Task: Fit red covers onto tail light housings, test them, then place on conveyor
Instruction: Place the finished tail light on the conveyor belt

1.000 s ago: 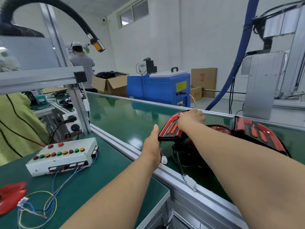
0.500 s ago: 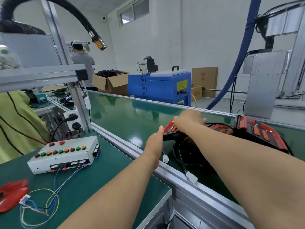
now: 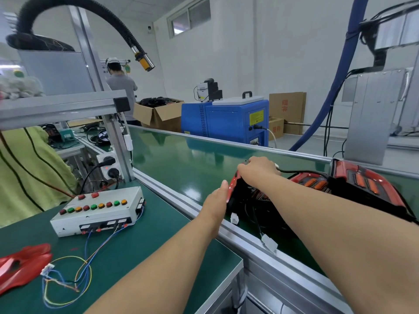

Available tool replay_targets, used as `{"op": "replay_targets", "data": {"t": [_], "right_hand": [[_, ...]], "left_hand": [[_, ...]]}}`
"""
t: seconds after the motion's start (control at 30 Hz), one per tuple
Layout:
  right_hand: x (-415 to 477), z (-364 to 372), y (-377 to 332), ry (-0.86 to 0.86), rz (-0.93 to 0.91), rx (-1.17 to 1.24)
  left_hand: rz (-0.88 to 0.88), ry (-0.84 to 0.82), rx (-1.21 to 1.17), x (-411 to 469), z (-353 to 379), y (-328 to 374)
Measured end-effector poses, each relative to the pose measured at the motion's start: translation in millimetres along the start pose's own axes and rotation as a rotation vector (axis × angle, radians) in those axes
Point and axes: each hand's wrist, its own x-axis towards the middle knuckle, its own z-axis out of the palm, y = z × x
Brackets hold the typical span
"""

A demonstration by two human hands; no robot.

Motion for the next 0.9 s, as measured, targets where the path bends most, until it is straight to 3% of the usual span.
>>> {"op": "replay_targets", "data": {"t": [0.27, 0.4, 0.53, 0.7, 0.9], "right_hand": [[-6.4, -5.5, -11.2, 0.179, -0.095, 0.158], [-22.5, -16.2, -22.9, 0.273, -0.315, 0.508], [-52.9, -13.9, -43.5, 0.186, -0.415, 0.759], [-97.6, 11.9, -82.2, 0.006, -0.493, 0.834], [-155.2, 45.7, -153.3, -0.217, -0.620, 0.869]], "left_hand": [[0.050, 0.061, -0.042, -9.6, -2.6, 5.4], [0.079, 0.183, -0.075, -20.0, -12.9, 7.6], [0.114, 0.267, -0.152, -43.9, -44.4, -1.1], [0.179, 0.511, 0.080, -78.6, -110.0, 1.7], [0.159, 0.671, 0.047, -117.3, -196.1, 1.7]]}}
